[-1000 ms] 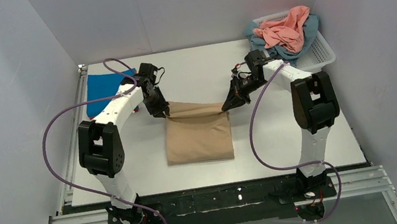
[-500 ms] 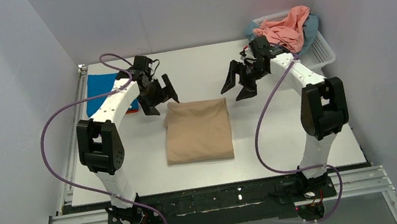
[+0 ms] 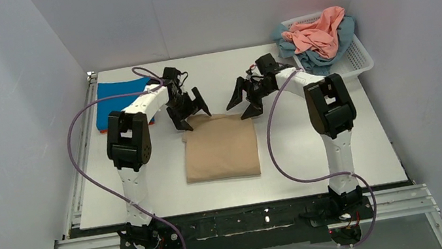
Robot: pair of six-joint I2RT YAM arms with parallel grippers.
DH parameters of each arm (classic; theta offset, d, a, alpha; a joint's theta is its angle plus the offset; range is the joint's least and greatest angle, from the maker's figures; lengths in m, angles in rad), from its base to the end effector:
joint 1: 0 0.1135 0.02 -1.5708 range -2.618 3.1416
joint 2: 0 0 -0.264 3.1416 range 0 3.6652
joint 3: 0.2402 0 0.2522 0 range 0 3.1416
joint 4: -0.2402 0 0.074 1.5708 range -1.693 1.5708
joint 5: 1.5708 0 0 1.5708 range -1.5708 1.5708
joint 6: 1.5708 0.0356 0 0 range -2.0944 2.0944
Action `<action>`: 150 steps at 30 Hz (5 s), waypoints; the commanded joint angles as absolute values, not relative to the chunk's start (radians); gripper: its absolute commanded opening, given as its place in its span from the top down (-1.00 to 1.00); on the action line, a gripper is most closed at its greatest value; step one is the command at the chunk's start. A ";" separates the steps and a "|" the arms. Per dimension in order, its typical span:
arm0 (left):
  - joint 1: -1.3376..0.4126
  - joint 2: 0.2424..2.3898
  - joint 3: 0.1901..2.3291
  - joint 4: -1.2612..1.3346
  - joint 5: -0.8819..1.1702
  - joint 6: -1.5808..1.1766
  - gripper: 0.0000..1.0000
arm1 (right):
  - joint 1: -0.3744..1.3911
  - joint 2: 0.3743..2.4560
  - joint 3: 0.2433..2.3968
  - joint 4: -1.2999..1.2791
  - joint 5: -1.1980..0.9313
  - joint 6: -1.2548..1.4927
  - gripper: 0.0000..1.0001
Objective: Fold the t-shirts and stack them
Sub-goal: Fold the long partially folded tshirt into a neat square, then put the neatly folded tshirt into the corner of the board with the left arm
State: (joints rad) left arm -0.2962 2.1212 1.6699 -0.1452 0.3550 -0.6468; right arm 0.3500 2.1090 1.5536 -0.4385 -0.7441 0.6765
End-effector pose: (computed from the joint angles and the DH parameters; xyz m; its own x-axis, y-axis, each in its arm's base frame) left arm 0.4684 -0.1559 0.2253 -0.7595 -0.3590 -0.5425 0.1141 0.7475 -0.6544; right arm 0.4142 0.1769 0.1780 -0.9891 0.1293 -0.0699 0.0256 0.6201 0.7841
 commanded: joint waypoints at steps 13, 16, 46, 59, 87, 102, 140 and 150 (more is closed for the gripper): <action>-0.281 2.067 1.678 -0.327 0.304 -0.614 -0.96 | 0.322 2.087 1.687 -0.588 -0.499 0.611 -0.79; -0.281 1.953 1.661 -0.323 0.293 -0.590 -0.96 | 0.322 1.924 1.698 -0.646 -0.349 0.564 -0.80; -0.298 1.828 1.145 -0.132 0.239 -0.577 -0.92 | 0.287 1.020 0.868 -0.435 -0.032 0.652 -0.83; -0.476 1.988 1.186 -0.147 0.127 -0.628 0.00 | 0.284 1.058 0.854 -0.406 -0.036 0.644 -0.82; -0.347 2.184 2.022 -0.603 -0.562 -0.347 1.00 | 0.272 1.078 0.882 -0.384 0.017 0.438 -0.80; -0.227 2.216 2.332 -0.496 -0.646 -0.057 1.00 | 0.268 1.103 0.885 -0.360 0.044 0.416 -0.78; -0.119 2.101 2.438 -0.360 -0.579 -0.018 1.00 | 0.264 1.140 0.896 -0.377 0.039 0.420 -0.76; -0.021 2.153 2.350 -0.282 -0.483 0.048 1.00 | 0.262 1.172 0.913 -0.421 0.062 0.436 -0.75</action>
State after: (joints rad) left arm -0.0673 2.1944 2.3726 -0.3172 -0.4961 0.0093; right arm 0.2684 1.1622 0.8558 -0.4095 0.0429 0.4229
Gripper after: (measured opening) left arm 0.064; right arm 0.878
